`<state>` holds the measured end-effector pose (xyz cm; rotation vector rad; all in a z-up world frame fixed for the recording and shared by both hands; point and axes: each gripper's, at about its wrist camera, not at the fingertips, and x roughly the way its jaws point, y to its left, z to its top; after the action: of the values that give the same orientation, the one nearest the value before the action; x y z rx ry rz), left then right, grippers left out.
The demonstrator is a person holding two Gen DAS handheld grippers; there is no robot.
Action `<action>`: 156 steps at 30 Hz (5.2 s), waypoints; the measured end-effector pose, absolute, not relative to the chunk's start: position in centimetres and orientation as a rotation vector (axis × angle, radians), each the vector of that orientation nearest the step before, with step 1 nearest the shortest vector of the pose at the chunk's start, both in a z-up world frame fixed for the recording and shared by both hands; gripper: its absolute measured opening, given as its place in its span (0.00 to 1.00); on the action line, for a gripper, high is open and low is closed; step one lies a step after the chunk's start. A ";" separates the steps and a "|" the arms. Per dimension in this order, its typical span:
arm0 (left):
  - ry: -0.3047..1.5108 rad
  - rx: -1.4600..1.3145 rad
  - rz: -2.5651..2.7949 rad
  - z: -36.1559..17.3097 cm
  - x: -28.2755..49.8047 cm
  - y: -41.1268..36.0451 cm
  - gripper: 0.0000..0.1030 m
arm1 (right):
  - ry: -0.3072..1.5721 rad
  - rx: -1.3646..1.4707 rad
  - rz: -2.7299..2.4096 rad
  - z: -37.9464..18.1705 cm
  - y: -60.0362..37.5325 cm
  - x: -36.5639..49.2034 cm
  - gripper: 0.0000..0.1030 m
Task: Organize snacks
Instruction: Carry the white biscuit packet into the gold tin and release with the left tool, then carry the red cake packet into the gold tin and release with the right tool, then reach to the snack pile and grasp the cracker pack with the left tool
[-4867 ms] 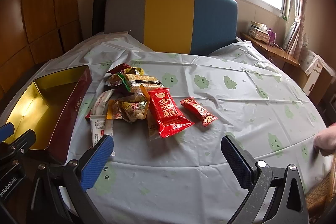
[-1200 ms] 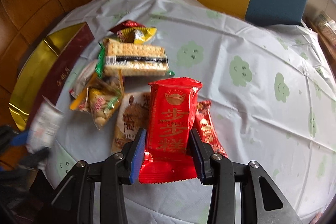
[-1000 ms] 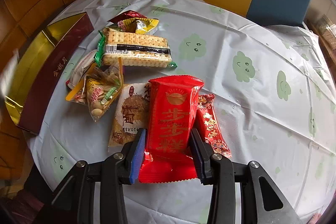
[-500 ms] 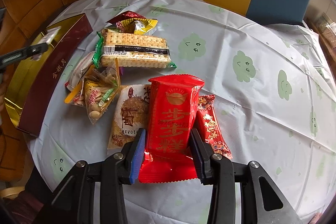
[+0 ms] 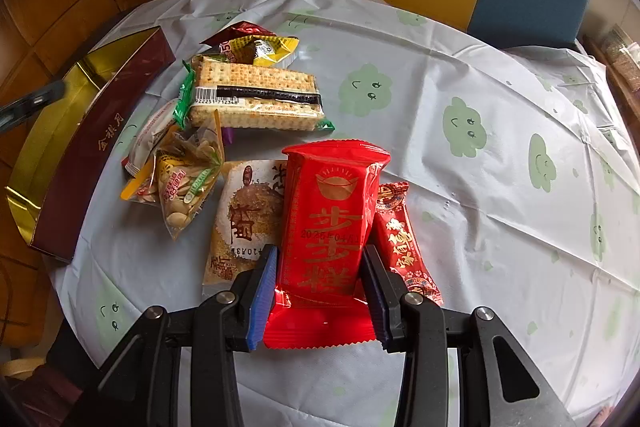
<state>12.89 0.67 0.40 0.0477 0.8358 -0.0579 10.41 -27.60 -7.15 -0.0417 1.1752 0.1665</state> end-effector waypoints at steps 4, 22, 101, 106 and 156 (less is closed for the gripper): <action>0.792 0.046 -0.025 1.9 9.7 1.3 0.40 | 1.162 -0.034 0.144 -7.0 -27.8 10.3 0.40; 0.652 0.077 0.113 5.0 3.1 5.4 0.40 | 1.005 0.097 0.136 -1.2 -25.0 7.3 0.40; 0.743 0.106 0.065 3.1 2.1 4.1 0.40 | 0.704 -0.029 0.102 4.7 -12.7 3.8 0.78; 0.743 0.151 -0.059 3.3 3.0 0.9 0.40 | 0.765 -0.036 0.018 3.0 -17.7 4.7 0.78; 0.919 0.569 -0.632 -3.8 17.2 -21.7 0.51 | 1.010 0.362 -0.119 -2.2 -37.1 9.2 0.78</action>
<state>17.23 -21.65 -3.77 0.5688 0.9194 -0.6321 9.18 -37.08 -2.23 0.3619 1.0101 -0.1188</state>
